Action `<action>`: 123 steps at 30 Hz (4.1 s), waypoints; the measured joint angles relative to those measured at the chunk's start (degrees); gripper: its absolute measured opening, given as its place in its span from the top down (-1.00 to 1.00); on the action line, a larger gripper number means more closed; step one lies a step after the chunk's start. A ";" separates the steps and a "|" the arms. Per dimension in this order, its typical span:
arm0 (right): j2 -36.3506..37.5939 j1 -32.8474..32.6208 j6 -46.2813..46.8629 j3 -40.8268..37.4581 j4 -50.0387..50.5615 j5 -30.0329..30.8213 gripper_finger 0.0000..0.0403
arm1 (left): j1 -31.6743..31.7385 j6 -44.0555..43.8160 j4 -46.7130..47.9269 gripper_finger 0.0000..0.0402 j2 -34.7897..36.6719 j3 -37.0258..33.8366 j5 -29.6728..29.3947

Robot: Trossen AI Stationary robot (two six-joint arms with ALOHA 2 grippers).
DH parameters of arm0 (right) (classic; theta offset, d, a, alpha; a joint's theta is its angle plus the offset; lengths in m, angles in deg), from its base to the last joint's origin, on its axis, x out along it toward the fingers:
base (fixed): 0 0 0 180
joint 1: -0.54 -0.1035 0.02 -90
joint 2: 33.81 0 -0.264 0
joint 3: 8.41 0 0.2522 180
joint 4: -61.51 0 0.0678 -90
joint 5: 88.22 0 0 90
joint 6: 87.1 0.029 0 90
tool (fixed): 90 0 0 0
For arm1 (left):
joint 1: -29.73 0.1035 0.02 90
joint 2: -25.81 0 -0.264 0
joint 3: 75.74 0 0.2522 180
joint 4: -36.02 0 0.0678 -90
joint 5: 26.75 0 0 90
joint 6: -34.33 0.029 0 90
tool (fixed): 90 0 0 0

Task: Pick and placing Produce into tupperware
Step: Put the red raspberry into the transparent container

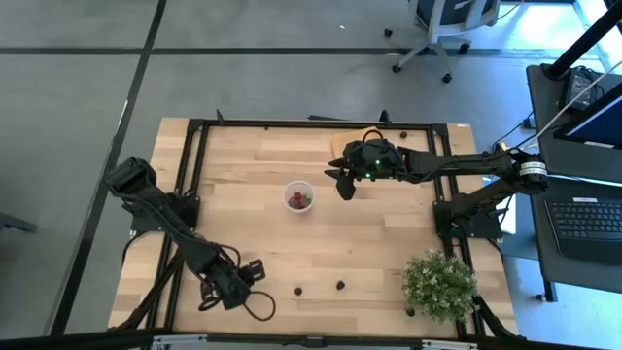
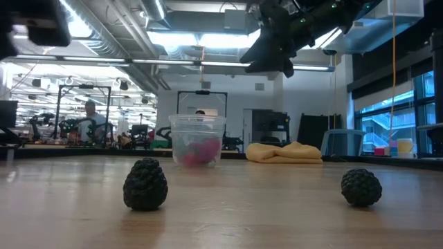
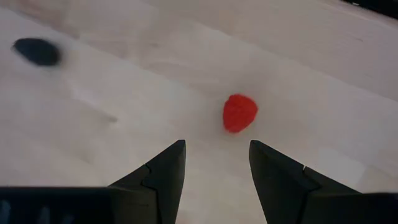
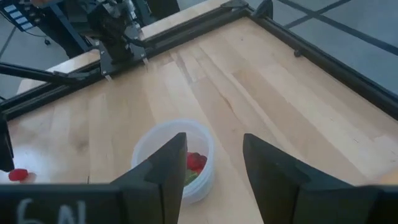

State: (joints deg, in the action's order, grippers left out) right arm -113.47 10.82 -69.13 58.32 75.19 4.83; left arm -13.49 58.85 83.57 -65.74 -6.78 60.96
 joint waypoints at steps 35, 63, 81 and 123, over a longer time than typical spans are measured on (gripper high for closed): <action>-6.91 -0.39 -0.27 0.00 -4.45 -0.14 0.20 | 0.56 -0.02 -4.95 0.15 -6.54 -1.44 3.99; 13.50 -32.63 9.35 -20.05 -18.91 12.34 0.20 | 1.27 -1.92 -9.01 0.15 -8.42 -1.49 4.76; -4.90 -37.64 4.74 -15.87 -19.14 12.44 0.20 | 3.39 -6.14 -9.49 0.15 -8.59 -1.49 7.43; -5.33 -37.59 8.52 -15.87 -18.95 12.42 0.20 | 7.01 -15.78 -12.83 0.54 -6.30 -3.98 8.35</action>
State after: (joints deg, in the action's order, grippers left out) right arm -118.80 -26.77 -60.60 42.46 56.24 17.25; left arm -6.49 43.07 70.74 -72.04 -10.76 69.32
